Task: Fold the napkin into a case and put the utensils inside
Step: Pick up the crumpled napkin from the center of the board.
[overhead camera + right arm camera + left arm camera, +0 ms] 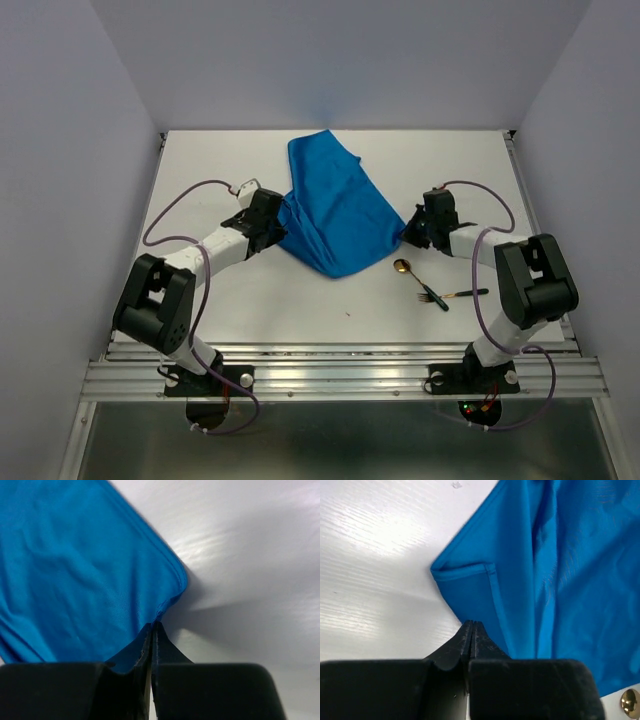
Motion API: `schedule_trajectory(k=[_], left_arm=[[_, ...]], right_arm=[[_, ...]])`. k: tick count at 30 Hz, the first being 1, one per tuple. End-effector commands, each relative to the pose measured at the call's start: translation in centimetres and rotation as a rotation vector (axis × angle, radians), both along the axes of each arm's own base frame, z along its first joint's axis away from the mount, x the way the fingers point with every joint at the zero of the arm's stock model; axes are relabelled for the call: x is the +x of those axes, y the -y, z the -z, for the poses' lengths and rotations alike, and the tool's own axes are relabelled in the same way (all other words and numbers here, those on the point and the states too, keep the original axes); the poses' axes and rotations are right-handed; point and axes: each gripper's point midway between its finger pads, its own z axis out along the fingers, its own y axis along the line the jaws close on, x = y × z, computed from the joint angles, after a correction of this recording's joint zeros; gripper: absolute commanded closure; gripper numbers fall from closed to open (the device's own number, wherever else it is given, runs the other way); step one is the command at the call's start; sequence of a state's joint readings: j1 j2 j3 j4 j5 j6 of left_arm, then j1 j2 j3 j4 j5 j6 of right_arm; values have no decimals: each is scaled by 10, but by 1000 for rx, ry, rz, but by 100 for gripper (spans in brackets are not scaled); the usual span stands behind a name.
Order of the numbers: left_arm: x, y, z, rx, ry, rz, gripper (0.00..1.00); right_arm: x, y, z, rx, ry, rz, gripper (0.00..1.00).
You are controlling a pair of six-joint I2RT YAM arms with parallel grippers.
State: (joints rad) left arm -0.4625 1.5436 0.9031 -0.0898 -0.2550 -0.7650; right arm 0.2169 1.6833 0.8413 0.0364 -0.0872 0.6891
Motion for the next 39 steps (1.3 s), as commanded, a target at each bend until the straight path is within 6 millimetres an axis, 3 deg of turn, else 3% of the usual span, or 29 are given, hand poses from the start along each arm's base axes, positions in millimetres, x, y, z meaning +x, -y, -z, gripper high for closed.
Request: schedule_trajectory(k=[1, 2, 3, 6, 10, 14, 18, 20, 23, 29, 39], left_arm=[[2, 4, -14, -14, 21, 80, 79], [-4, 4, 0, 17, -38, 92, 73], [0, 5, 0, 34, -43, 88, 70], [-2, 4, 13, 72, -81, 69, 68], [14, -5, 4, 110, -35, 12, 63], [27, -15, 12, 165, -78, -10, 59], [39, -11, 11, 180, -73, 5, 58], [45, -8, 1, 159, -40, 3, 57], [49, -8, -2, 174, -40, 2, 50], [48, -10, 23, 228, -121, 21, 50], [51, -13, 49, 273, -171, 13, 60]], right_arm=[[-15, -28, -17, 66, 47, -27, 99], [-22, -31, -15, 72, 45, -33, 99], [-24, -30, -13, 74, 43, -22, 99], [-31, -29, -9, 63, 41, -14, 99], [-31, -26, -8, 37, 43, -24, 99], [-31, -25, -8, 29, 44, -23, 99], [-32, -25, -5, 27, 35, -28, 99], [-33, -25, -3, 29, 31, -27, 99], [-34, -26, 0, 35, 24, -28, 99], [-32, -28, -3, 44, 27, -32, 99], [-33, -28, -1, 40, 25, -35, 99]])
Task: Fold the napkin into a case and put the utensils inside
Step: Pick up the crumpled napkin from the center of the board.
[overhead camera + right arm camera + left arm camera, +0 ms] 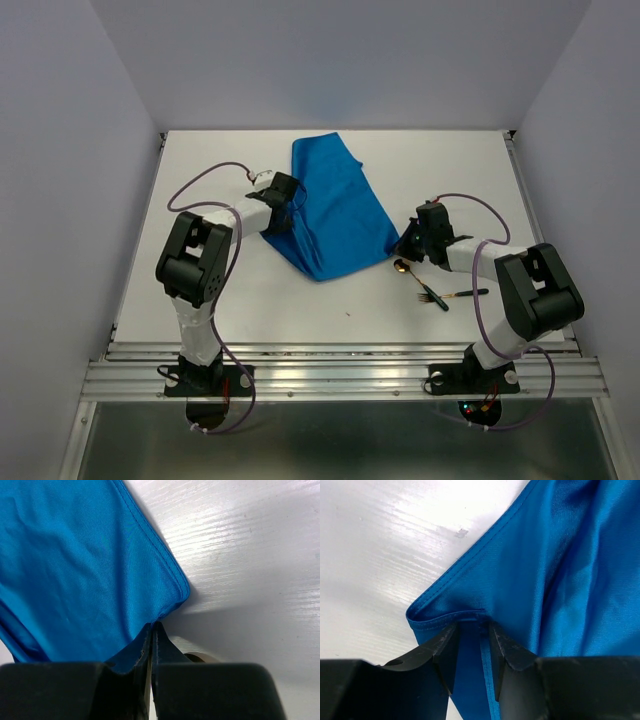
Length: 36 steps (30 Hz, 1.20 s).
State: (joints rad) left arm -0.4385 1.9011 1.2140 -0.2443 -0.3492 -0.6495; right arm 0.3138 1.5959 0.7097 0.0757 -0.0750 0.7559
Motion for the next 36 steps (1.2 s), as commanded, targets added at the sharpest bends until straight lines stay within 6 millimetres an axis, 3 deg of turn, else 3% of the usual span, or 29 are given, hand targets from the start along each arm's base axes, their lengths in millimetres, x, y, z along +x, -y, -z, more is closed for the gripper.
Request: schedule_trajectory(k=[1, 7, 11, 16, 20, 22, 27, 33, 36], left_arm=[[5, -4, 3, 50, -17, 3, 60], [3, -5, 10, 61, -38, 3, 78], [1, -8, -3, 63, -21, -9, 88], [-5, -18, -37, 71, 38, -32, 87], [-10, -19, -46, 53, 56, -22, 87], [-13, -17, -45, 39, 50, -14, 93], [-21, -11, -40, -12, 56, 1, 93], [-25, -4, -28, -43, 31, 29, 77], [-27, -3, -18, -49, 12, 37, 78]], right_arm=[[8, 0, -8, 8, 43, 8, 99], [8, 1, -6, 4, 38, 13, 99], [9, 1, -4, 3, 32, 14, 99], [10, 3, -2, -11, 28, 25, 99], [11, 6, 0, -22, 25, 36, 99], [10, 6, 1, -22, 22, 39, 99], [11, 6, 0, -18, 22, 40, 99], [10, 6, 2, -20, 18, 43, 99], [10, 6, 3, -20, 16, 43, 99]])
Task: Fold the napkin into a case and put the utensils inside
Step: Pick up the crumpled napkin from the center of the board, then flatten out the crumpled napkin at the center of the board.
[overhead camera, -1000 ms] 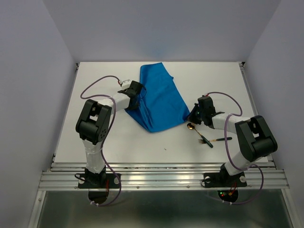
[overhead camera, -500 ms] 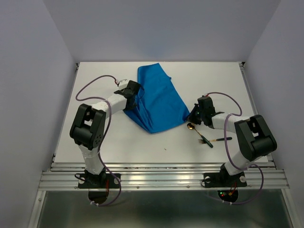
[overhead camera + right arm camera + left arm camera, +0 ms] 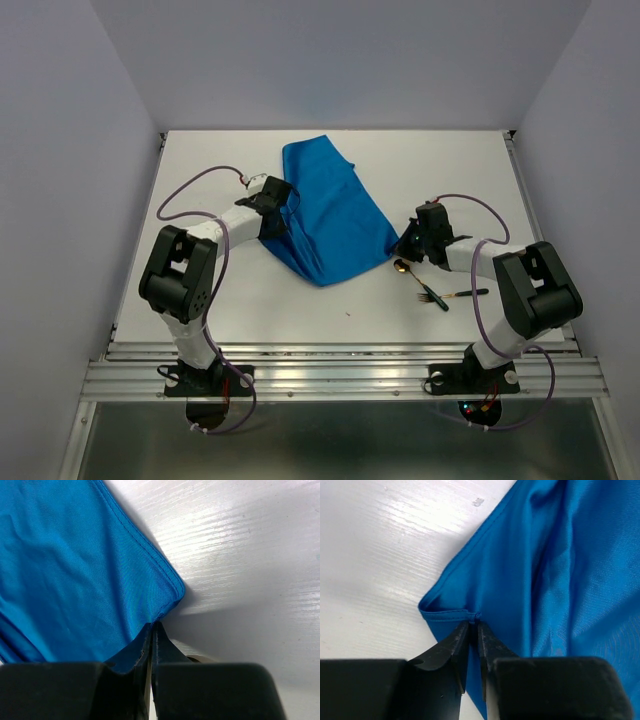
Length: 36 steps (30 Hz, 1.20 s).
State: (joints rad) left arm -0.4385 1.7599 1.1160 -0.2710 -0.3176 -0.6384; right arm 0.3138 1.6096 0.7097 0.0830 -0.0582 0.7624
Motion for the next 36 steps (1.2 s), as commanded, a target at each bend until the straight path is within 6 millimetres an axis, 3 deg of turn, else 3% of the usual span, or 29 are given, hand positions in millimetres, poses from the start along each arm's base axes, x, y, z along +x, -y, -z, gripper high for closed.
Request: schedule_trajectory(k=[1, 3, 8, 9, 12, 13, 16, 23, 29, 32, 33, 34, 36], left_arm=[[-1, 5, 3, -28, 8, 10, 83], [-3, 5, 8, -26, -2, 8, 85], [-6, 3, 5, -31, 5, 2, 76], [-7, 2, 5, -30, 5, 4, 77], [-9, 0, 3, -27, 7, -5, 98], [-9, -1, 2, -28, 8, -10, 100], [-12, -4, -11, -29, 28, -25, 100], [-24, -26, -63, -5, 135, -71, 100], [-36, -34, -84, -53, 210, -106, 100], [-34, -32, -87, -102, 235, -101, 100], [-35, -30, -87, -110, 233, -93, 100], [-34, -29, -88, -114, 233, -90, 100], [-34, -28, -86, -111, 223, -87, 100]], right_arm=[[8, 4, -1, -12, 19, 23, 99], [9, 3, -1, -13, 21, 22, 99], [9, 3, 0, -11, 16, 23, 99], [8, 3, 1, -10, 14, 23, 99], [9, 3, 2, -12, 13, 23, 99], [9, 3, 1, -11, 14, 22, 99], [10, 4, 2, -18, 12, 24, 99], [12, 15, -6, -63, 44, 58, 99], [12, 17, -14, -71, 67, 56, 99], [12, 15, -10, -70, 56, 40, 88], [11, 14, -7, -71, 45, 41, 60], [10, 15, -6, -71, 40, 42, 44], [10, 15, -5, -70, 37, 51, 31]])
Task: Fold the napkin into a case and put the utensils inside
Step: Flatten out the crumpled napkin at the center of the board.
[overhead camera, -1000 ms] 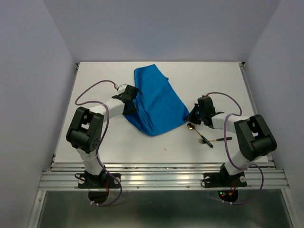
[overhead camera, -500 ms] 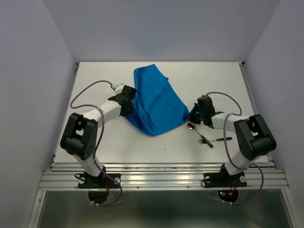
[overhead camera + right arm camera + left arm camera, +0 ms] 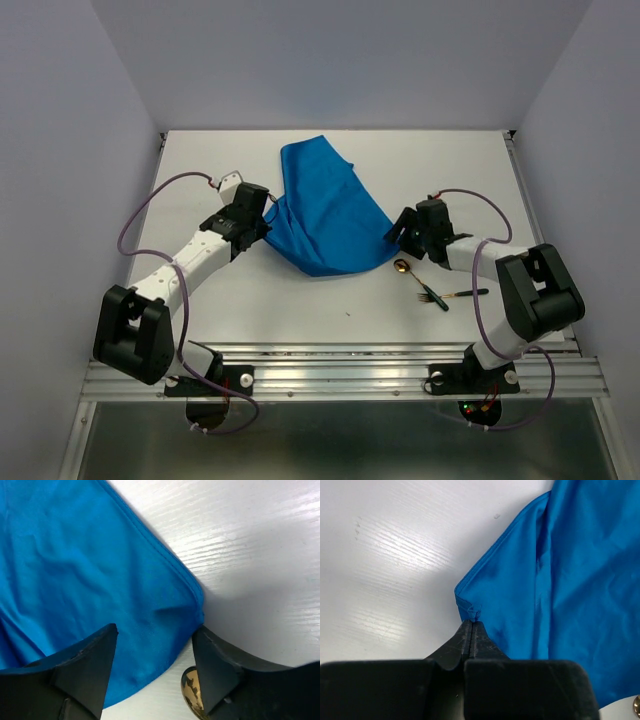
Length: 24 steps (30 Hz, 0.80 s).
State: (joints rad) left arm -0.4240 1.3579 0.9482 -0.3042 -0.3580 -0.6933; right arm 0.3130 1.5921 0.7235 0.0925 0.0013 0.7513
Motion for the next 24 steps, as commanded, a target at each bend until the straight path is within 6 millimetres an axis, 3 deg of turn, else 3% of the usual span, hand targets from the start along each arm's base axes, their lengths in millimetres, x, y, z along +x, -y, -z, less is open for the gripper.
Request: schedule_trajectory(k=[1, 9, 13, 21, 23, 24], left_arm=[[2, 1, -3, -23, 16, -5, 100], [2, 1, -1, -29, 15, -3, 100], [2, 0, 0, -29, 10, -4, 100], [2, 1, 1, -37, 9, -1, 100], [2, 2, 0, -39, 10, 3, 100], [3, 2, -2, -42, 14, 4, 100]], right_arm=[[-2, 8, 7, -34, -20, 23, 30], [-4, 11, 14, -32, -45, 60, 1], [-5, 13, 17, -37, -52, 65, 3], [-3, 12, 29, -41, -82, 81, 28], [1, 12, 31, -41, -86, 94, 42], [2, 12, 33, -37, -92, 102, 62]])
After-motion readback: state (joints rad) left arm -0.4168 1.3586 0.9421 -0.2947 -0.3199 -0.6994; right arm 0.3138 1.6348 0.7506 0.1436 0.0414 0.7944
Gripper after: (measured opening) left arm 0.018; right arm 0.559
